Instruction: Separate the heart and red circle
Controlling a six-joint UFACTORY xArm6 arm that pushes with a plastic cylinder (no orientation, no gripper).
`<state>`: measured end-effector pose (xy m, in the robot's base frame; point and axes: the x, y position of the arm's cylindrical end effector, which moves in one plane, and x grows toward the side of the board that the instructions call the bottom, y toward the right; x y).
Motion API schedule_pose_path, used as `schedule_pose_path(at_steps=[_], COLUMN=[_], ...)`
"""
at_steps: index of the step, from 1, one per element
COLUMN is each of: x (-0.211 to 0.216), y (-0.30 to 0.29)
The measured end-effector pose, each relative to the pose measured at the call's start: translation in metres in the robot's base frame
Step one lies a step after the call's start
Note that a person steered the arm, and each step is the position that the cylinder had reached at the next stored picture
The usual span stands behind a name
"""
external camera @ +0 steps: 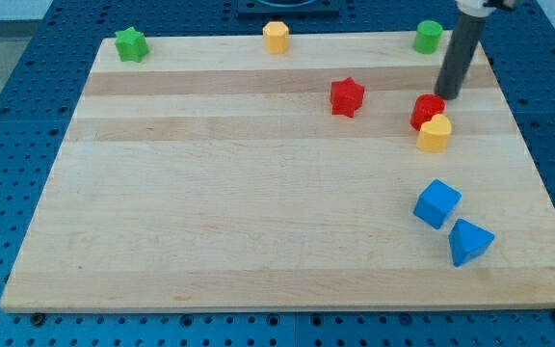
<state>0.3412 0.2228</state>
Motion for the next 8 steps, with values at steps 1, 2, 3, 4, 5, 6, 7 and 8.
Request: schedule_pose_path(at_steps=[1, 2, 3, 4, 5, 6, 7, 8], x=[0.010, 0.013, 0.023, 0.027, 0.045, 0.067, 0.069, 0.062], y=[-0.001, -0.015, -0.022, -0.033, -0.033, -0.033, -0.033, -0.033])
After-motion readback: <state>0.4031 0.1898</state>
